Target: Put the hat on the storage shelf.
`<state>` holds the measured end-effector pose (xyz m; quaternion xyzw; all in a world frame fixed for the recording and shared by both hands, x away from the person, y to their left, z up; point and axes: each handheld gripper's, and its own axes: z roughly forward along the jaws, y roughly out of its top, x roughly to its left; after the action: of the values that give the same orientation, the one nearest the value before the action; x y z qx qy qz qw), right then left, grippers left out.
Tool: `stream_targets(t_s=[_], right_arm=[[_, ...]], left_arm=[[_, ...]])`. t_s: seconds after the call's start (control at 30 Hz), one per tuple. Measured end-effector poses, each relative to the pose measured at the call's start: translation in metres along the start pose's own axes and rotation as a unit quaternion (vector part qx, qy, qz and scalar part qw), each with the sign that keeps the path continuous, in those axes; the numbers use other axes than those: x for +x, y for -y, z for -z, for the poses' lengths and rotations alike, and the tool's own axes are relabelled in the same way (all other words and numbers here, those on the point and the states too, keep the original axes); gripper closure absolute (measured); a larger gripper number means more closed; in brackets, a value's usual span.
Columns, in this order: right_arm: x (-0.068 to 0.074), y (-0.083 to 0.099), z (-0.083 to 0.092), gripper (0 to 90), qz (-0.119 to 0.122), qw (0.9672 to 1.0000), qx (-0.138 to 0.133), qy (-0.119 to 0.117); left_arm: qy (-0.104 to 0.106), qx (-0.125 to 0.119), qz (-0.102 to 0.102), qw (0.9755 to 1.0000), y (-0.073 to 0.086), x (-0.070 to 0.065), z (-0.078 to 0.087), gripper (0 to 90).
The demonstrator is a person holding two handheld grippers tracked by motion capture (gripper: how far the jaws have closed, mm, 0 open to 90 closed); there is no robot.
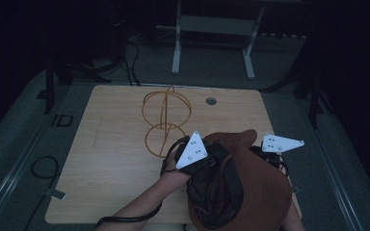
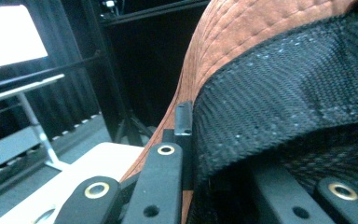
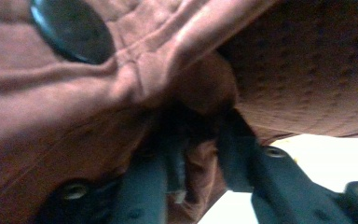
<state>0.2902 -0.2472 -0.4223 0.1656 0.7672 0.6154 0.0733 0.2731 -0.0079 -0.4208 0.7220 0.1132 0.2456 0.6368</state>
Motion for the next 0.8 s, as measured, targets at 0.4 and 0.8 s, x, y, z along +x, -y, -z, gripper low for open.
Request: stream_targets(t_s=[0.4,0.8], right_arm=[[-0.005,0.0,0.012,88.1,-0.029,0.9994,-0.017,-0.009],[-0.01,-0.017,0.026,88.1,-0.023,0.9988,-0.04,0.018]], left_arm=[[-0.006,0.015,-0.029,0.9995,-0.014,-0.003,0.0,78.3],[-0.036,0.015,0.009,0.9992,-0.016,0.012,0.018,50.4]])
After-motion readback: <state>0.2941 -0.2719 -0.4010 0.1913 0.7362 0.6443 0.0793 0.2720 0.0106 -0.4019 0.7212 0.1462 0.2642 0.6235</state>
